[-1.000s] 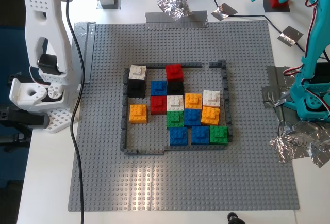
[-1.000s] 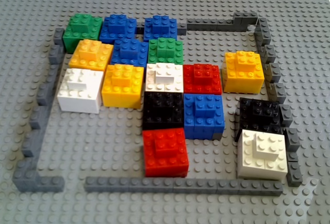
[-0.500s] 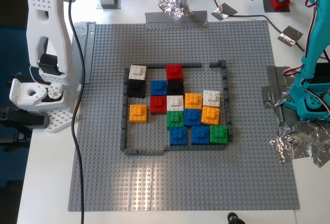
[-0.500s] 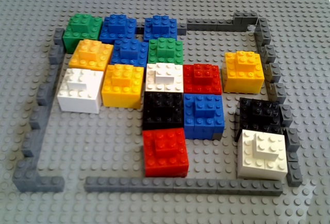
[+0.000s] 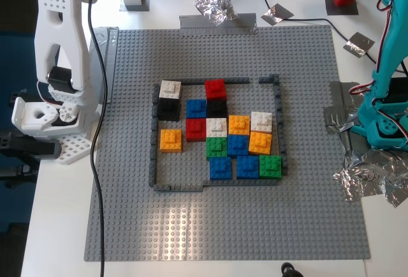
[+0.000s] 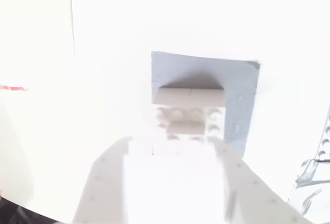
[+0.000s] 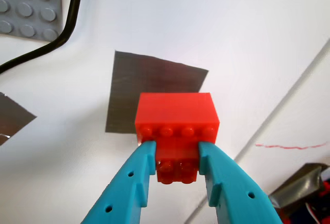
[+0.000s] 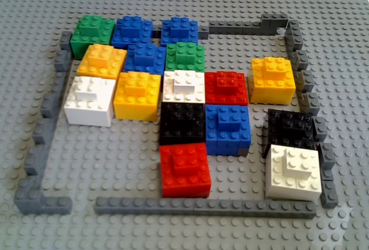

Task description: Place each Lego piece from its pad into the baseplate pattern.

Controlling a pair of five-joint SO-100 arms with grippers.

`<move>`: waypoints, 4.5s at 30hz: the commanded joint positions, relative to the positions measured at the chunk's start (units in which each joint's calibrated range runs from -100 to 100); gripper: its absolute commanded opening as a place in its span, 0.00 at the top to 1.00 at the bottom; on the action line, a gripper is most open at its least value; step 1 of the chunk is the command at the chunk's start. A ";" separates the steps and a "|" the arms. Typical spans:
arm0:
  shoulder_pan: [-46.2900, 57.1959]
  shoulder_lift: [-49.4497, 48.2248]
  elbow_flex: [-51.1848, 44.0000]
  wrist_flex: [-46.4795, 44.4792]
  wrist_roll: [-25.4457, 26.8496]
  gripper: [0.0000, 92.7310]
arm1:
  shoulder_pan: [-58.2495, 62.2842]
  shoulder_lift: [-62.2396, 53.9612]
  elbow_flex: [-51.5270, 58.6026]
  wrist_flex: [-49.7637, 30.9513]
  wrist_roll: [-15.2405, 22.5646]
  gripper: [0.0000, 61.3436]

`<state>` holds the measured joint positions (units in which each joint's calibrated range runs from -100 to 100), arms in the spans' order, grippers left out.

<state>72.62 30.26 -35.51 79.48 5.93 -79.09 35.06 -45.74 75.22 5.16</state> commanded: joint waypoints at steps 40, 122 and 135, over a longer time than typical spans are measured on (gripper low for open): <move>-26.52 -49.06 36.73 1.81 0.10 0.99 | -1.54 0.65 -5.14 2.08 -1.03 1.00; -61.13 -25.71 37.09 0.51 -0.10 1.00 | 60.41 -54.37 77.03 -15.74 -12.46 0.81; -60.98 -24.68 35.38 0.51 -0.10 1.00 | 59.47 -61.24 69.99 -9.64 -10.75 0.75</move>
<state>11.06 5.83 2.63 79.65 5.88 -19.00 -20.47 31.24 62.43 -6.28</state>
